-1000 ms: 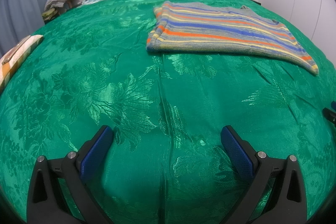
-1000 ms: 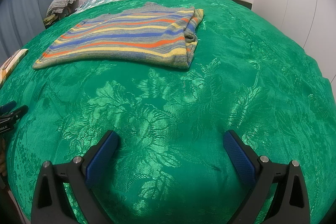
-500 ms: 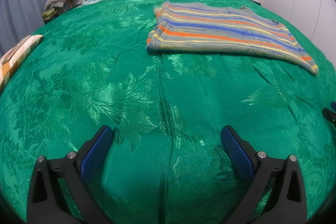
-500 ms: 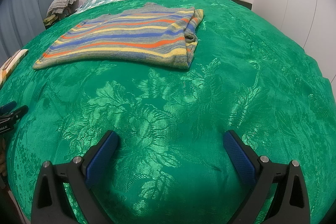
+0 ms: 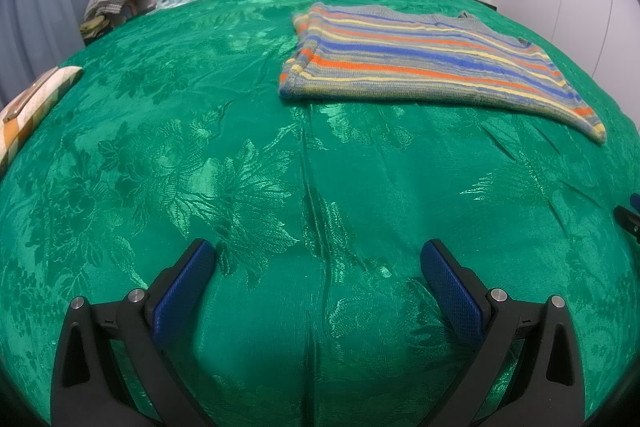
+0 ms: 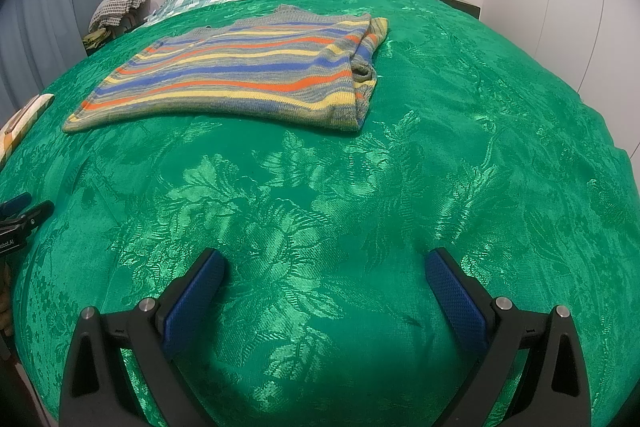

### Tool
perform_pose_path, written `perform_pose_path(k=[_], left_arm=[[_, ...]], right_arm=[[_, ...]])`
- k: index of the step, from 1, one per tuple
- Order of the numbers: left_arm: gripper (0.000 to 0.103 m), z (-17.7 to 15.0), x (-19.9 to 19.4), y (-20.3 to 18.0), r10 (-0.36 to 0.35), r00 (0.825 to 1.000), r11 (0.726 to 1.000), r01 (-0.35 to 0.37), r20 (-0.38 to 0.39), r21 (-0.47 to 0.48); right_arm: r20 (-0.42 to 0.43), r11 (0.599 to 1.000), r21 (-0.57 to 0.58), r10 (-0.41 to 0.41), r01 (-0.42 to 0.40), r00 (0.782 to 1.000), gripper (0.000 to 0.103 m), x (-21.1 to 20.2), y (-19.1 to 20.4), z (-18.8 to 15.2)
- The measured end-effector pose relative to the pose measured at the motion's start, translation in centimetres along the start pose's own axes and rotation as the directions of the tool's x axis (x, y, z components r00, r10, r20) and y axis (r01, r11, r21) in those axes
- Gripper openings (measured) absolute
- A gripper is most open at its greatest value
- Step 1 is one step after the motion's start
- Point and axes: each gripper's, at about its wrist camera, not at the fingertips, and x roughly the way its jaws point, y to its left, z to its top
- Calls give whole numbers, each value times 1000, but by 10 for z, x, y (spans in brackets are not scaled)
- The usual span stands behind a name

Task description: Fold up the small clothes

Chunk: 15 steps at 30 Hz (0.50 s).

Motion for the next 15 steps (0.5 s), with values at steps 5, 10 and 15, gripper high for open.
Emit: perform_pose_path(k=[5, 10, 15], left_arm=[[102, 0, 0, 0, 0, 1000, 1000, 0, 0, 0], [102, 0, 0, 0, 0, 1000, 1000, 0, 0, -1], [102, 0, 0, 0, 0, 1000, 1000, 0, 0, -1]], right_arm=[[0, 1000, 0, 0, 0, 1000, 100, 0, 0, 0], [0, 1000, 0, 0, 0, 1000, 100, 1, 0, 0], [0, 1000, 0, 0, 0, 1000, 100, 1, 1, 0]])
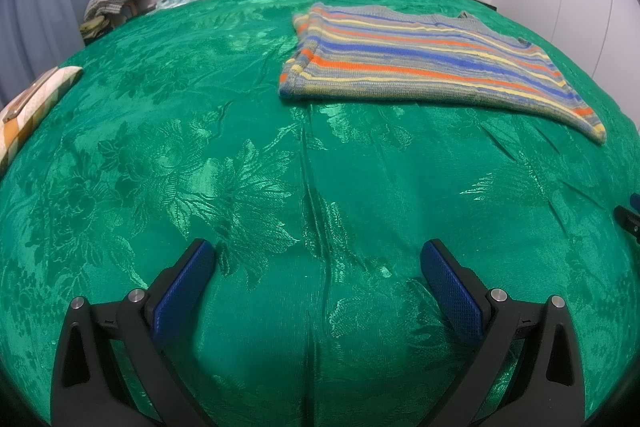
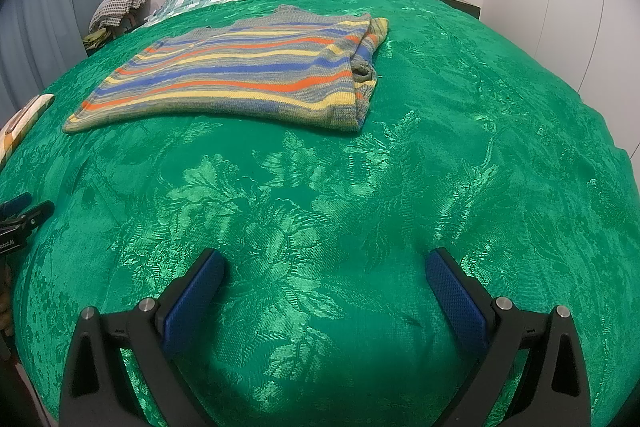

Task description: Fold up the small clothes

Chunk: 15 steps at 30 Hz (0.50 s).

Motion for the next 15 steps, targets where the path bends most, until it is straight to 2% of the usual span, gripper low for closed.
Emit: perform_pose_path(k=[12, 15], left_arm=[[102, 0, 0, 0, 1, 1000, 1000, -1, 0, 0], [102, 3, -4, -2, 3, 1000, 1000, -3, -21, 10]], right_arm=[[0, 1000, -1, -1, 1, 1000, 100, 1, 1, 0], [-5, 1000, -1, -3, 3, 1000, 100, 1, 1, 1]])
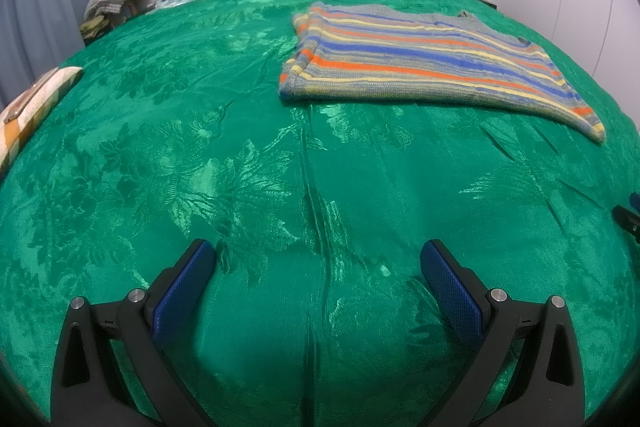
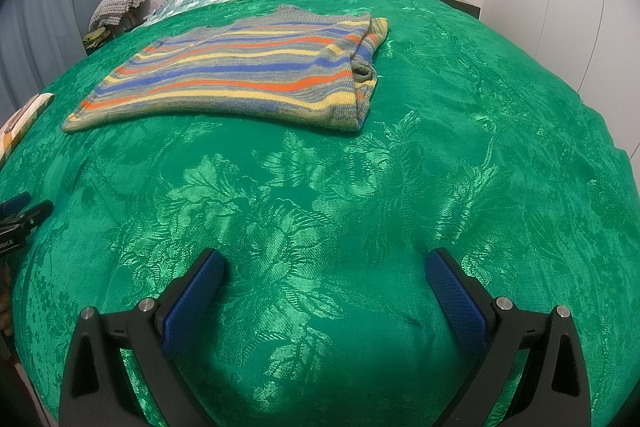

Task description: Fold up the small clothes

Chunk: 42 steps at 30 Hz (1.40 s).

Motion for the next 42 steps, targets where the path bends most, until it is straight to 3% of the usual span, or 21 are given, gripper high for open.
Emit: perform_pose_path(k=[3, 5, 7, 13, 15, 19, 20, 21, 22, 23, 24, 25, 26, 27, 30, 33, 37, 42], left_arm=[[102, 9, -13, -9, -5, 999, 999, 6, -44, 31], [102, 19, -25, -22, -64, 998, 997, 65, -22, 46], [102, 33, -34, -50, -126, 992, 987, 124, 9, 101], [101, 84, -5, -175, -327, 944, 900, 327, -51, 288], [101, 95, 13, -218, -358, 931, 869, 362, -77, 338], [100, 108, 49, -294, -374, 919, 812, 388, -120, 437], [95, 110, 54, -305, -365, 924, 805, 376, -117, 460], [82, 111, 58, -315, -359, 927, 796, 367, -112, 481], [75, 112, 61, -321, -361, 926, 788, 367, -111, 494], [57, 114, 63, -325, -379, 919, 783, 381, -108, 492], [22, 117, 63, -325, -390, 915, 784, 388, -101, 485], [10, 120, 62, -323, -392, 915, 789, 387, -95, 477], [10, 124, 59, -318, -408, 909, 795, 401, -88, 456], [10, 130, 55, -307, -439, 895, 803, 429, -75, 413], [9, 148, 38, -263, -470, 883, 842, 451, -9, 296], [9, 164, 20, -204, -478, 876, 874, 466, 67, 138], [9, 169, 13, -125, -413, 903, 907, 419, 123, -30], [9, 161, 34, -53, -324, 941, 923, 337, 96, -189]], right_arm=[[-59, 1000, -16, 16, -17, 998, 100, -3, 0, 11], [-95, 994, -5, 104, -105, 990, 99, -8, -9, 24], [-80, 986, 21, 167, -166, 983, 99, -13, -26, 45], [-51, 961, 153, 239, -229, 970, 98, 25, -89, 139], [-78, 932, 224, 307, -284, 948, 90, 53, -105, 168], [-188, 853, 364, 461, -374, 867, 73, 125, -116, 210], [-192, 845, 377, 471, -378, 861, 73, 139, -115, 220], [-186, 839, 384, 479, -386, 858, 73, 147, -114, 227], [-177, 829, 392, 494, -400, 851, 72, 157, -112, 235], [-170, 819, 399, 508, -413, 844, 68, 165, -110, 242], [-167, 809, 407, 523, -425, 836, 63, 173, -108, 248], [-169, 804, 414, 529, -427, 832, 37, 181, -106, 252], [-177, 809, 418, 519, -414, 836, 11, 187, -105, 255], [-191, 822, 417, 497, -388, 847, 12, 191, -102, 258], [-178, 847, 338, 487, -411, 855, 12, 175, -84, 278], [-153, 845, 241, 520, -478, 840, 12, 146, -45, 302], [-143, 799, 161, 600, -580, 787, 12, 128, 33, 334], [-200, 781, 53, 618, -622, 760, 12, 147, 157, 350]])
